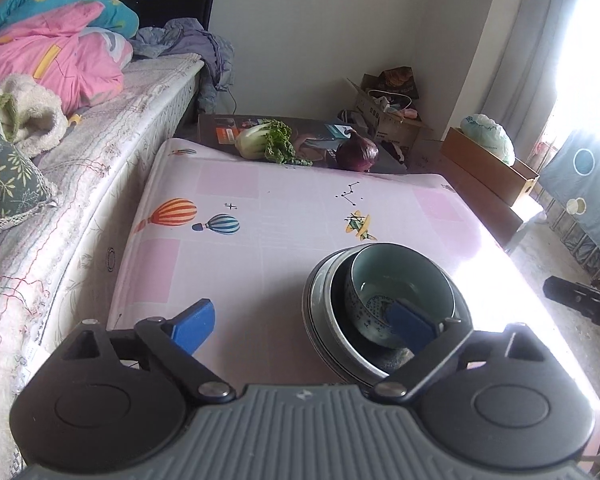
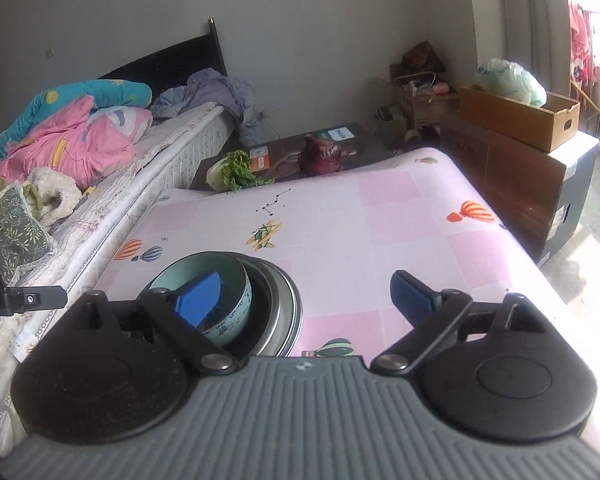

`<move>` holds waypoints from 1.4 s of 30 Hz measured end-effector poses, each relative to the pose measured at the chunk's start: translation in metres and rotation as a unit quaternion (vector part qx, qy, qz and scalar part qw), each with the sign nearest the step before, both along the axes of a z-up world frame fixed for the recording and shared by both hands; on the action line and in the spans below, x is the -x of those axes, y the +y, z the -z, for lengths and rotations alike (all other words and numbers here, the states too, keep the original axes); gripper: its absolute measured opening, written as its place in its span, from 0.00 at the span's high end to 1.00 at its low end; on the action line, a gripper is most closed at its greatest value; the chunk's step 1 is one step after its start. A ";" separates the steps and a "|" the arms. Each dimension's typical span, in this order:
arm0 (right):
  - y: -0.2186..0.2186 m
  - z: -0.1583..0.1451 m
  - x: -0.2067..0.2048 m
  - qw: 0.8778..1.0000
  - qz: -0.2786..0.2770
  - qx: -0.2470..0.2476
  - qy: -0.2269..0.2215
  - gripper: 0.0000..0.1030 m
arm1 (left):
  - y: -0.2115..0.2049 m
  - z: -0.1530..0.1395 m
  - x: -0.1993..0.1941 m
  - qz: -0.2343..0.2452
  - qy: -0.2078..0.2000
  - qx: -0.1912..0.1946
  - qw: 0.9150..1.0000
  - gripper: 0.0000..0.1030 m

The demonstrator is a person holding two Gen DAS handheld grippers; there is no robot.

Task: Organize plates and bowls
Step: 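Lower the bowls onto the white plate and open both tools, then withdraw both tools up and away from the stack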

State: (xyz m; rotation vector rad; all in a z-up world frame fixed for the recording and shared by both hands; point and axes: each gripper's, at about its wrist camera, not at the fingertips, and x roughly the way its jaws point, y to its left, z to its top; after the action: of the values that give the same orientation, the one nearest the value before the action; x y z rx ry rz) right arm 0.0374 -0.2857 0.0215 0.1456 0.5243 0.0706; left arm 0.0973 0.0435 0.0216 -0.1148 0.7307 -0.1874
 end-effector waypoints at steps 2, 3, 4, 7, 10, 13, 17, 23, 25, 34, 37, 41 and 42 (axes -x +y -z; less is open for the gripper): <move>0.003 -0.007 0.025 0.998 0.019 0.046 -0.039 0.01 | -0.003 -0.005 0.012 0.006 -0.018 -0.015 1.000 0.00; 0.003 -0.008 0.036 0.996 0.027 0.066 -0.049 0.01 | -0.005 -0.006 0.017 0.009 -0.025 -0.019 0.999 0.00; 0.004 -0.008 0.044 0.995 0.036 0.081 -0.054 0.01 | -0.006 -0.007 0.025 0.006 -0.036 -0.019 0.999 0.00; 0.007 -0.004 0.063 0.990 0.061 0.119 -0.051 0.01 | -0.004 -0.002 0.037 -0.016 -0.050 -0.013 0.999 0.00; 0.014 0.003 0.083 0.984 0.086 0.147 -0.042 0.01 | -0.002 0.000 0.044 -0.039 -0.043 -0.011 0.998 0.00; 0.020 0.008 0.104 0.977 0.118 0.166 -0.069 0.01 | 0.000 -0.001 0.052 -0.079 -0.036 -0.018 0.996 0.00; 0.019 0.002 0.120 0.980 0.119 0.130 -0.094 0.01 | 0.000 -0.010 0.061 -0.091 -0.041 -0.023 0.995 0.00; 0.037 -0.005 0.112 0.987 0.092 0.123 -0.055 0.01 | -0.018 -0.017 0.064 -0.074 -0.051 -0.093 0.992 0.00; 0.045 -0.002 0.111 0.985 0.088 0.138 -0.048 0.01 | -0.024 -0.017 0.066 -0.063 -0.049 -0.103 0.991 0.00; 0.057 0.005 0.103 0.989 0.086 0.119 -0.011 0.01 | -0.038 -0.007 0.074 -0.055 -0.026 -0.083 0.995 0.00; 0.058 0.006 0.099 0.987 0.098 0.125 0.004 0.01 | -0.040 -0.001 0.072 -0.056 -0.005 -0.089 0.994 0.00; 0.057 0.011 0.090 0.989 0.089 0.112 0.042 0.01 | -0.035 0.006 0.070 -0.059 0.022 -0.076 0.995 0.00; 0.056 0.013 0.087 0.989 0.085 0.107 0.056 0.01 | -0.035 0.008 0.071 -0.060 0.028 -0.076 0.995 0.00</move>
State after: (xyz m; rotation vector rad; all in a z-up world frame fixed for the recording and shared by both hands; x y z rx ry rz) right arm -0.0495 -0.2293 0.0088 -0.0159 0.6262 -0.1610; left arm 0.0265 0.0083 0.0140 -0.0199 0.7879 -0.0133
